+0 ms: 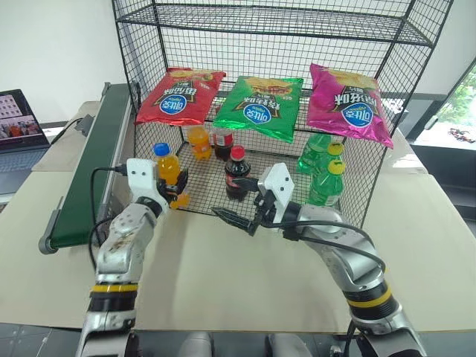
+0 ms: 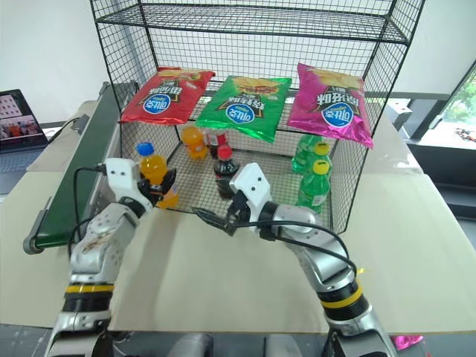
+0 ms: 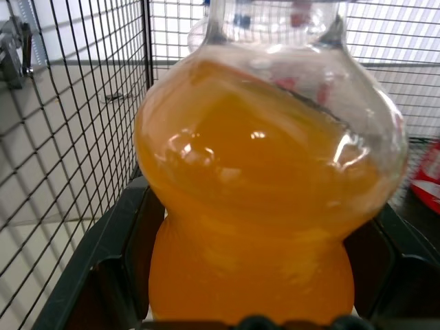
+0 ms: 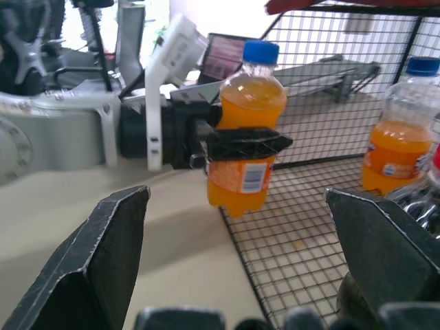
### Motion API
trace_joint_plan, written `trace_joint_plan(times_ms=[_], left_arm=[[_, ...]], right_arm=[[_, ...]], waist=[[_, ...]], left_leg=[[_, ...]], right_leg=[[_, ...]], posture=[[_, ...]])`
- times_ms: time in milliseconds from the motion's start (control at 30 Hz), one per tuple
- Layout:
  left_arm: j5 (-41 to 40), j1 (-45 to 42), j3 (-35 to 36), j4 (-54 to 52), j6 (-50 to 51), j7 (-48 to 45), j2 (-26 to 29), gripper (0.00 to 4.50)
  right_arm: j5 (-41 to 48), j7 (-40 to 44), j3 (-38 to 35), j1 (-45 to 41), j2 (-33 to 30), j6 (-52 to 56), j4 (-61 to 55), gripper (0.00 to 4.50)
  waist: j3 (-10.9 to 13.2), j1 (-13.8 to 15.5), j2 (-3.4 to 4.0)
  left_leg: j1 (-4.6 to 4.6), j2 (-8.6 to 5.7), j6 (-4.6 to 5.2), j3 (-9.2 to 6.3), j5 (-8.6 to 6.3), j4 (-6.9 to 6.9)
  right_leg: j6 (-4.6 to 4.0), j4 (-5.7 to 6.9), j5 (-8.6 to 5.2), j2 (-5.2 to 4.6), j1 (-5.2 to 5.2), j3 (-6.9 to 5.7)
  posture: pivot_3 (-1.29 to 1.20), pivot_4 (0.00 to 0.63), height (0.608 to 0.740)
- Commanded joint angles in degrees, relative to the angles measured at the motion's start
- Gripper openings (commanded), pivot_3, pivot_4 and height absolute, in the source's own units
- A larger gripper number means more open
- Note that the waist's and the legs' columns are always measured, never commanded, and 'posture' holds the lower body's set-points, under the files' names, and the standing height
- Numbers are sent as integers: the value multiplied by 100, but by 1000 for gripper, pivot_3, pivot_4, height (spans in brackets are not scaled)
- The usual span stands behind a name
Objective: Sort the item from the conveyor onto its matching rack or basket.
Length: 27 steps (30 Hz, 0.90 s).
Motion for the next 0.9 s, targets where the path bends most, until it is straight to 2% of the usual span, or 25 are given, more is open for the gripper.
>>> trace_joint_plan(times_ms=[33, 233, 300, 333, 400, 600, 900], left_arm=[[461, -690, 15, 1067, -1361, -87, -47, 2993], [700, -1253, 14, 2440, -2267, -220, -229, 2993], [686, -1300, 45, 2677, -2379, -256, -295, 4011], [606, -1299, 110, 2729, -2384, -276, -343, 4332], [526, -1256, 184, 2711, -2393, -315, -377, 4441], [458, -827, 255, 2023, -2062, -339, -395, 4441], [428, 511, 304, -203, -694, 10, -275, 4441]], right_arm=[[-418, -431, 54, -199, 192, -191, 34, 4500], [-612, -631, 59, -84, 344, -134, -10, 4500], [-622, -657, 43, -33, 354, -97, -79, 4500], [-625, -666, 31, -15, 349, -84, -108, 4500], [-618, -672, -1, 5, 331, -62, -152, 4500], [-559, -642, -102, 36, 277, -37, -179, 4500], [-474, -529, -168, 157, 211, -52, -146, 4500]], waist=[[0, 9, 0], [0, 16, 0], [0, 13, 0], [0, 14, 0], [0, 7, 0], [-1, -11, 1], [-1, -5, 1]], left_leg=[[1, -1, 0, 0, 0, 1], [-1, -3, 0, 0, 0, 0], [-2, -3, 0, 0, 0, 0], [-1, -2, 0, 0, 0, 0], [-1, -2, 0, 0, 0, 0], [6, -1, 1, 0, 1, 1], [9, 0, 1, -1, 1, 2]], right_leg=[[1, 0, 1, -1, 0, 0], [3, -1, 1, -2, 0, -1], [4, 0, 2, -2, 1, -1], [4, 1, 2, -2, 1, -1], [4, 2, 2, -2, 1, -1], [5, 11, 1, -1, 2, -1], [5, 17, 2, -2, 4, 0]], posture=[[0, 150, 738], [0, 150, 738], [0, 150, 738], [0, 150, 738], [0, 150, 738], [0, 150, 738], [0, 150, 738]])
